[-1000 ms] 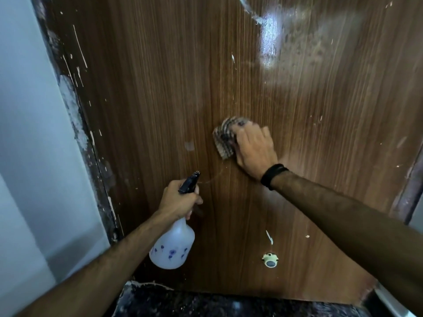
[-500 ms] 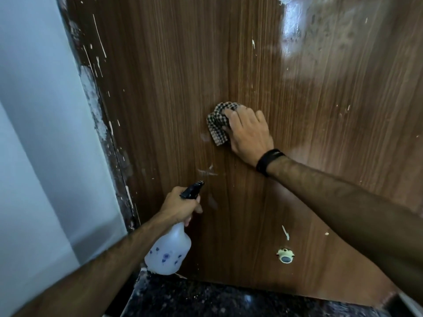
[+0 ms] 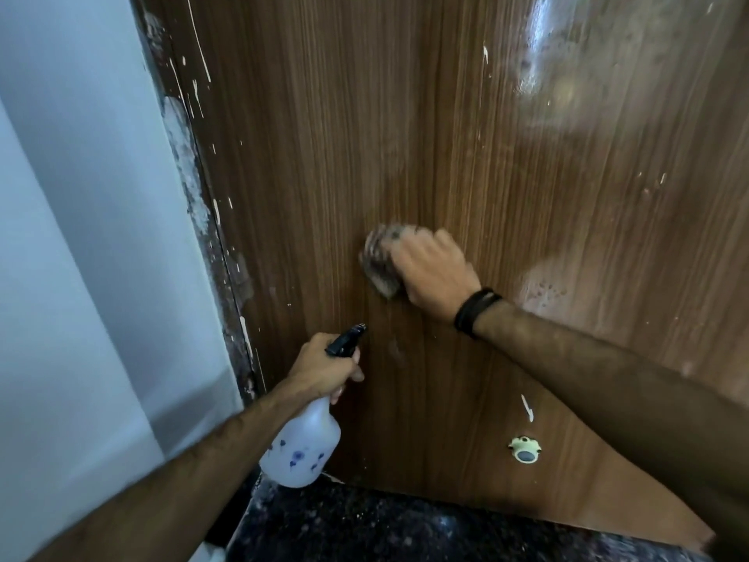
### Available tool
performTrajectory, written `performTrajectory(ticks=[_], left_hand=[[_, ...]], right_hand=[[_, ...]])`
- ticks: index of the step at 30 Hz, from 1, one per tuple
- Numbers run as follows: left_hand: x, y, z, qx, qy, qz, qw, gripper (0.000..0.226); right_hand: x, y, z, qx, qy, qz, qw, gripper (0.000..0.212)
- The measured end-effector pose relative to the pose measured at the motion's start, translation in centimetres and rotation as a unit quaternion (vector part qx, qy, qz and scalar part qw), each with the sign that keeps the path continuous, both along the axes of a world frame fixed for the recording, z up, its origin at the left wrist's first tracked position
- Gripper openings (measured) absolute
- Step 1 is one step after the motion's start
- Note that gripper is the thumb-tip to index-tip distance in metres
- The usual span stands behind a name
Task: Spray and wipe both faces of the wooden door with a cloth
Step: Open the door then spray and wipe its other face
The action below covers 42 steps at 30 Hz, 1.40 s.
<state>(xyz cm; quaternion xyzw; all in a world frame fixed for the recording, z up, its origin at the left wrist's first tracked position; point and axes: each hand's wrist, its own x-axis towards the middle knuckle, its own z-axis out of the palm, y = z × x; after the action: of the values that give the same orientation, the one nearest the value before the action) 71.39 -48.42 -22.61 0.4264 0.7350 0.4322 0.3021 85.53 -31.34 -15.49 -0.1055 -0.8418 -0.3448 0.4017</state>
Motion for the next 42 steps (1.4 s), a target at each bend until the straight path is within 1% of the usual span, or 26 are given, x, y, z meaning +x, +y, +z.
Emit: performTrajectory(ticks=[2,4,5,6,8,10,12,13,15,18,20,22,24,26,28,29,31,35,37,40,42], left_hand=[[-0.1,0.2,0.0,0.004,-0.001,-0.006,1.0,0.013],[-0.1,0.5,0.2,0.009,0.0,-0.005,1.0,0.014],[-0.1,0.5,0.2,0.011,0.0,-0.003,1.0,0.015],[-0.1,0.5,0.3,0.01,-0.002,-0.002,1.0,0.016],[0.0,0.5,0.2,0.005,-0.002,-0.003,1.0,0.017],[0.2,0.3,0.1,-0.009,0.013,-0.006,1.0,0.018],[0.4,0.0,-0.1,-0.026,0.03,-0.019,0.999,0.019],[0.4,-0.1,-0.1,-0.034,0.036,-0.032,0.998,0.018],[0.5,-0.4,-0.4,-0.048,0.044,-0.055,0.996,0.018],[0.6,-0.5,-0.8,-0.063,0.055,-0.081,0.993,0.017],[0.7,-0.5,-1.0,-0.07,0.059,-0.091,0.992,0.017],[0.6,-0.5,-0.9,-0.076,0.063,-0.095,0.991,0.017],[0.2,-0.6,-0.9,-0.079,0.061,-0.093,0.991,0.019],[-0.3,-0.9,-1.2,-0.075,0.051,-0.076,0.993,0.019],[-0.9,-1.4,-1.7,-0.071,0.03,-0.051,0.996,0.018],[-1.2,-1.6,-1.9,-0.067,0.019,-0.042,0.997,0.018],[-1.8,-2.1,-2.2,-0.055,0.002,-0.017,0.998,0.017],[-2.7,-2.1,-2.5,-0.02,-0.025,0.066,0.997,0.02],[-3.3,-2.1,-2.5,0.001,-0.049,0.111,0.993,0.022],[-4.5,-2.5,-2.7,0.029,-0.083,0.165,0.982,0.023],[-5.2,-2.9,-2.9,0.034,-0.095,0.188,0.977,0.022]], right_hand=[[-1.3,-0.2,3.8,-0.021,0.106,-0.021,0.994,0.034],[-2.1,-0.4,5.0,-0.007,0.138,-0.028,0.99,0.029],[-2.3,-0.3,4.7,0.006,0.126,-0.024,0.992,0.03],[-2.2,-0.3,3.9,0.019,0.094,-0.016,0.995,0.032],[-1.6,0.0,1.1,0.05,-0.007,0.004,0.999,0.04],[-0.7,0.4,-2.5,0.066,-0.105,0.012,0.992,0.044],[0.4,0.7,-5.0,0.074,-0.154,0.018,0.985,0.043],[0.7,0.7,-5.4,0.076,-0.158,0.019,0.984,0.042],[0.8,0.5,-4.7,0.072,-0.124,0.011,0.99,0.041],[0.4,0.1,-2.7,0.044,-0.024,-0.018,0.999,0.04],[0.4,0.1,-3.0,0.041,-0.008,-0.022,0.999,0.038],[0.7,0.2,-4.9,0.052,-0.053,-0.003,0.997,0.036],[1.3,0.4,-8.0,0.076,-0.158,0.022,0.984,0.033],[1.7,0.8,-11.5,0.093,-0.265,0.025,0.959,0.028],[1.8,1.1,-13.5,0.097,-0.304,0.028,0.947,0.022],[1.6,1.2,-13.5,0.097,-0.299,0.033,0.949,0.02],[0.5,0.8,-11.8,0.098,-0.258,0.038,0.96,0.02],[-3.6,-1.2,-5.5,0.028,-0.094,0.031,0.995,0.032],[-5.6,-2.1,-3.4,0.0,-0.055,0.017,0.998,0.036],[-7.2,-2.5,-3.6,-0.002,-0.067,0.022,0.998,0.035],[-7.7,-2.3,-5.4,0.024,-0.127,0.047,0.991,0.032]])
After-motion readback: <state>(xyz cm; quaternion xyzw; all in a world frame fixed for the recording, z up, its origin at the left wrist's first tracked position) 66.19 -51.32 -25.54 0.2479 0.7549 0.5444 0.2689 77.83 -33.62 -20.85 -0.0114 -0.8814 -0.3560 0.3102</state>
